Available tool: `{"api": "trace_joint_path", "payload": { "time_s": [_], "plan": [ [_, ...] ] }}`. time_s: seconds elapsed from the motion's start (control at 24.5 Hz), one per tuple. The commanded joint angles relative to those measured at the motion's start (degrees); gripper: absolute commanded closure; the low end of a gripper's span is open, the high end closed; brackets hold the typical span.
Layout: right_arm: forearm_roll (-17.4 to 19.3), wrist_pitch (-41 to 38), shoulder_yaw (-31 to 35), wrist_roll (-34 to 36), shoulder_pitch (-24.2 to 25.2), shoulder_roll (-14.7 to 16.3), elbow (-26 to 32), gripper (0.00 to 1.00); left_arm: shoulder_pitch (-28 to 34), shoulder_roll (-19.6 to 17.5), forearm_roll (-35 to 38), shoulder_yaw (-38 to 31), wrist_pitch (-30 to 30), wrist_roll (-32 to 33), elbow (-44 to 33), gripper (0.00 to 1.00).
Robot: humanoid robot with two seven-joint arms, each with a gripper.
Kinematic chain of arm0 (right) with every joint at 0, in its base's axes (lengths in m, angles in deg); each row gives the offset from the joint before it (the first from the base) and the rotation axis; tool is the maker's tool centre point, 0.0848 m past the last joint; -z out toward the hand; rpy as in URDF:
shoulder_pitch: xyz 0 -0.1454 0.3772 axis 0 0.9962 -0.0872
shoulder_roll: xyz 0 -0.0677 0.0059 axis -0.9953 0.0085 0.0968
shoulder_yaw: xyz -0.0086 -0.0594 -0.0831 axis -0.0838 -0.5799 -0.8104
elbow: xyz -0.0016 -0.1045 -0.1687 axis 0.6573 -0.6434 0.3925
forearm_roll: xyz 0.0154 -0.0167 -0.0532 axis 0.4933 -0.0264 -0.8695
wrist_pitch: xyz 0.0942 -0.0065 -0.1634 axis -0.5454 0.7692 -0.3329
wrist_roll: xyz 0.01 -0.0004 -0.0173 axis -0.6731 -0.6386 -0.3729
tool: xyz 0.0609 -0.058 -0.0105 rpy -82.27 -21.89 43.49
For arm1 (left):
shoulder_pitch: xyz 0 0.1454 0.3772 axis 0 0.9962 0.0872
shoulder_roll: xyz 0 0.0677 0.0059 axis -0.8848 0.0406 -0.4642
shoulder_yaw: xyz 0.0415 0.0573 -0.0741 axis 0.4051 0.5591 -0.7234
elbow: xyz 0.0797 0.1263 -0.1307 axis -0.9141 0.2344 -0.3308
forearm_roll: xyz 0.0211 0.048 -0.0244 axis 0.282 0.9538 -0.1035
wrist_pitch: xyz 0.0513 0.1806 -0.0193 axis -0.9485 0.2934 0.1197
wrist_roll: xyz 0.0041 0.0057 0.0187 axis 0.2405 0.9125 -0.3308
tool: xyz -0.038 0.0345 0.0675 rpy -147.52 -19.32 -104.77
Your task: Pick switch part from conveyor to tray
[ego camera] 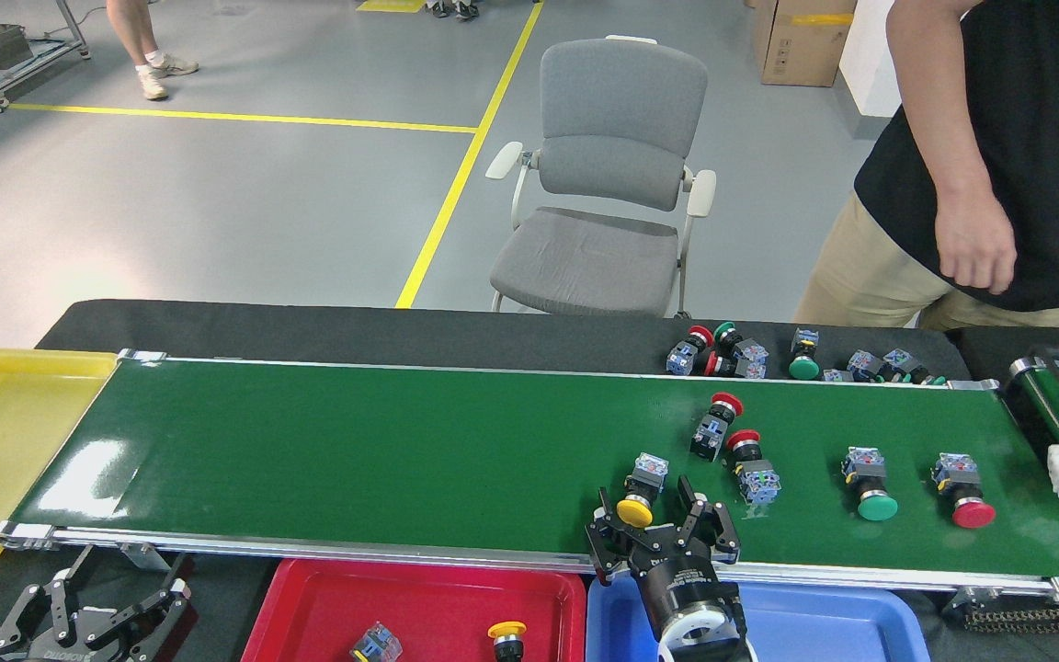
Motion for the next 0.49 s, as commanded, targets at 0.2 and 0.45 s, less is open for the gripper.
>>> {"api": "trace_joint_path", "payload": {
  "time_s": [0.2,0.45],
  "plan": [
    [-0.2,-0.6,-0.9,0.1,-0.3,1.4,1.9,0.98,-0.4,-0.7,0.1,-0.2,-0.1,-0.2,-0.5,0.0],
    [0.0,-16.0,-9.3,0.8,7.4,6.6,16.1,0.97,-0.6,-0.9,0.0,-0.2,0.0,-0.2,-0.5,0.0]
  ]
}}
